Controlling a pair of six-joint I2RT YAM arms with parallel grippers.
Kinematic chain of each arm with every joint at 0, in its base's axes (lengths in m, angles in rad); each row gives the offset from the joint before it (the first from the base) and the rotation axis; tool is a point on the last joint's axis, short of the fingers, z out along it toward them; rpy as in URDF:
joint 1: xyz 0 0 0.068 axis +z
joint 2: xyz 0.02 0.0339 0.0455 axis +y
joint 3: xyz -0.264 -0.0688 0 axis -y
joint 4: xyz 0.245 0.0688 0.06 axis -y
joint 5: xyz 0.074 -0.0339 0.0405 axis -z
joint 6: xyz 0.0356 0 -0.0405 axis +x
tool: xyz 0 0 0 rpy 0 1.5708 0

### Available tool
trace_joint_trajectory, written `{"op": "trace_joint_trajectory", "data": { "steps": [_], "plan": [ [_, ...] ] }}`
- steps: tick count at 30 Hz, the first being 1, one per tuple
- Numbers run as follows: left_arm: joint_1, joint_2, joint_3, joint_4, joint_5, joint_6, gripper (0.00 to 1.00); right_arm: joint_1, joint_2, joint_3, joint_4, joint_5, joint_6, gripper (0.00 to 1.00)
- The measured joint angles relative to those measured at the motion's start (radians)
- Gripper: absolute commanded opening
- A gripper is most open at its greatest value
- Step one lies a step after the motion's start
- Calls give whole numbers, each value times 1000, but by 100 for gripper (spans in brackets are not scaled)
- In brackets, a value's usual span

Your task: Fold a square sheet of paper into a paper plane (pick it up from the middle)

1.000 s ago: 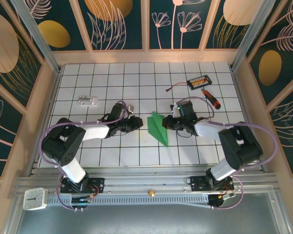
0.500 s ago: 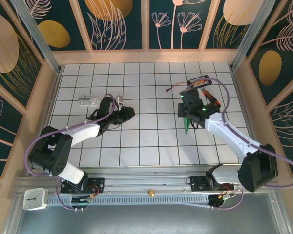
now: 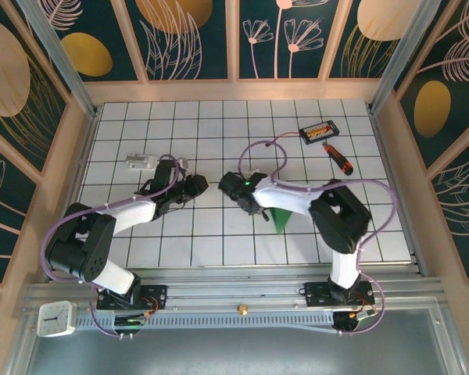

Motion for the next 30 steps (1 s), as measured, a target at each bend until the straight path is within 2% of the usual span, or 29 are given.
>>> {"op": "trace_joint_trajectory", "data": {
  "steps": [3,8,10,13,16,20,23,30],
  "plan": [
    [5,-10,-3,-1,-21,6,33,48,64,47,11,-26,21,21],
    [13,-28,-3,-11,-44,19,34,80,65,75,73,-105,23,26],
    [13,-32,-3,-15,-43,19,35,79,22,47,122,-153,20,26],
    [12,-34,-14,-2,-19,9,34,53,-128,-60,203,-249,19,25],
    [-26,-33,-23,6,6,-17,30,-39,-335,-213,290,-364,11,21],
    [-174,15,7,32,37,-51,25,-231,-526,-419,404,-508,0,18],
    [-267,105,66,73,76,-83,24,-311,-572,-525,449,-583,-1,18],
    [-342,296,198,142,166,-134,14,-437,-585,-618,532,-707,-19,15]
  ]
}}
